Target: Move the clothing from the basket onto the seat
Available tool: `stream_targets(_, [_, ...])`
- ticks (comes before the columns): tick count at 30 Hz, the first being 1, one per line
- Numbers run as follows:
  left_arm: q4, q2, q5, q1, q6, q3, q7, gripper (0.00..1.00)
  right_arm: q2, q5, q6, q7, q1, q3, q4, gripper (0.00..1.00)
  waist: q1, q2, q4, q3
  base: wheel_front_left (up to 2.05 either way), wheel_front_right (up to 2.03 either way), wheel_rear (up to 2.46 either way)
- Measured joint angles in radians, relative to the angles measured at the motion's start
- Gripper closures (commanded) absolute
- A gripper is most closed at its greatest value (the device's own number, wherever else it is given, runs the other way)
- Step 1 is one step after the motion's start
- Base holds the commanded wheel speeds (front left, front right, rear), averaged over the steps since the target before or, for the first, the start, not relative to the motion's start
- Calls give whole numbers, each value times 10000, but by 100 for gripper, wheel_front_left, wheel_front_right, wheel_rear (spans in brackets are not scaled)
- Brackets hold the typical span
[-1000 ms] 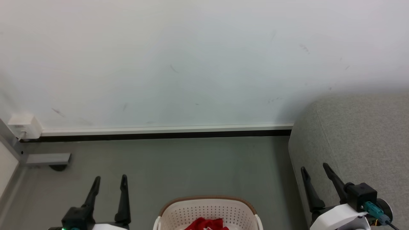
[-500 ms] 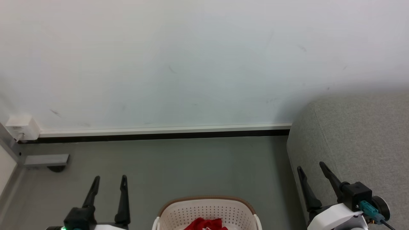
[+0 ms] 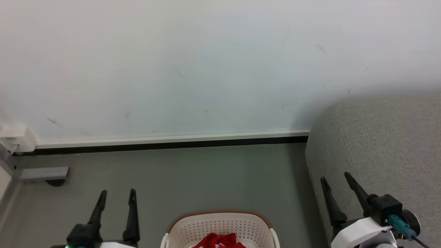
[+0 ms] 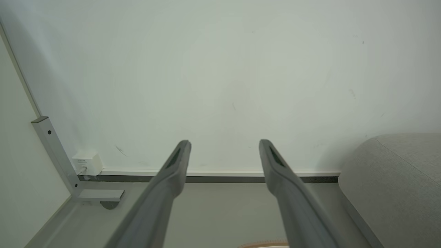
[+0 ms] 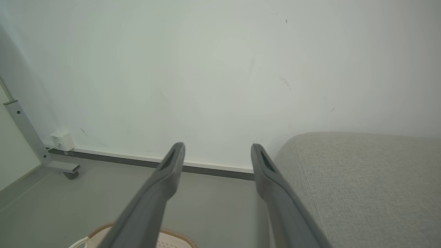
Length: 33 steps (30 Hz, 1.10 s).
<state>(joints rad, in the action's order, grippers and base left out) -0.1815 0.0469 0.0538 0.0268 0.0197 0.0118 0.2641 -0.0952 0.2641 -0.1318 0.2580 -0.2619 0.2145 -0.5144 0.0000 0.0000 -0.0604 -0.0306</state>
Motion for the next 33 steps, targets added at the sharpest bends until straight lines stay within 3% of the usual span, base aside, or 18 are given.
stream_targets(14, [-263, 2, 215, 269, -2, -19, 0, 0, -316, 209, 0, 2, -334, 123, 387, 0, 0, 0, -588, 637, 0, 0, 0])
stream_targets(26, [-1085, 4, 433, 1708, -19, -234, 0, 0, -84, 640, 0, 29, -920, -577, 1638, 0, 1, 0, -971, 2409, 0, 0, 0])
stream_targets(33, [-2414, 12, 443, 2673, -372, -355, 0, 0, -15, 727, 0, 29, -1091, -909, 2523, 0, 2, 0, -1213, 3522, 0, 0, 0])
